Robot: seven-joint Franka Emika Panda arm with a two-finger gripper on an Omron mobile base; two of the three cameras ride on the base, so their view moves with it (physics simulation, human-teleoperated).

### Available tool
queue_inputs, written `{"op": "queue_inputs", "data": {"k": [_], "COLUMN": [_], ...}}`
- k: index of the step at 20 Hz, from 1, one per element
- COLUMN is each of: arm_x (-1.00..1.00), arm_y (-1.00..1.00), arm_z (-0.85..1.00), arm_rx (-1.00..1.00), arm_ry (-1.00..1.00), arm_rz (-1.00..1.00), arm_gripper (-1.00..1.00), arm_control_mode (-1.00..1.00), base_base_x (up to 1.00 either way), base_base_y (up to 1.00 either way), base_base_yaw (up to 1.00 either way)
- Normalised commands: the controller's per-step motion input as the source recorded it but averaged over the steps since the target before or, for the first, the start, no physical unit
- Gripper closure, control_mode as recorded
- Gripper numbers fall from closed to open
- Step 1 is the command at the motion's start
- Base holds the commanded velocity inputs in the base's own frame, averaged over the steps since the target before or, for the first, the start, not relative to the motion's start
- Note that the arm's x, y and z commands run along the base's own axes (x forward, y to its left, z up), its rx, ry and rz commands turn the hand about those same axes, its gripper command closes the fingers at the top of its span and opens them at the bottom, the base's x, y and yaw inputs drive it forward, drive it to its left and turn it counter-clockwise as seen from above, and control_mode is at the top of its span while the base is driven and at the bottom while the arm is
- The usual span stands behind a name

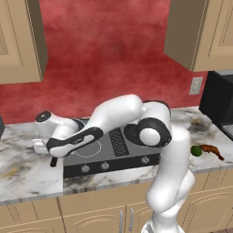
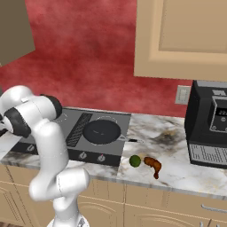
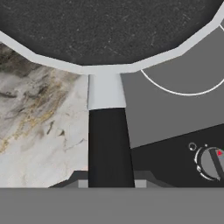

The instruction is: Place both pans onto different burners. Then place the lime and the chicken drumstick on different pans.

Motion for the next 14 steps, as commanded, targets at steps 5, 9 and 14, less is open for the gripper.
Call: {"op": "queue_inputs", "data": {"k": [5,9,14], "arm_x": [-0.14,-0.09,0.0], "arm_y": [-0.36,-0.27,-0.12], "arm_z": [0.0,0.0,0.0], "arm_rx": [0.06,0.06,0.07], "arm_ry": [0.0,0.0,0.0], "arm_rz": [-0.16,-0.16,-0.15], "arm_gripper": [1.0,1.0,1.0], "arm_control_mode": [-1.0,-1.0,-1.0], "base_base_x": [0.0,0.0,0.0], "base_base_y": [0.0,0.0,0.0], "base_base_yaw": [0.0,0.0,0.0]}}
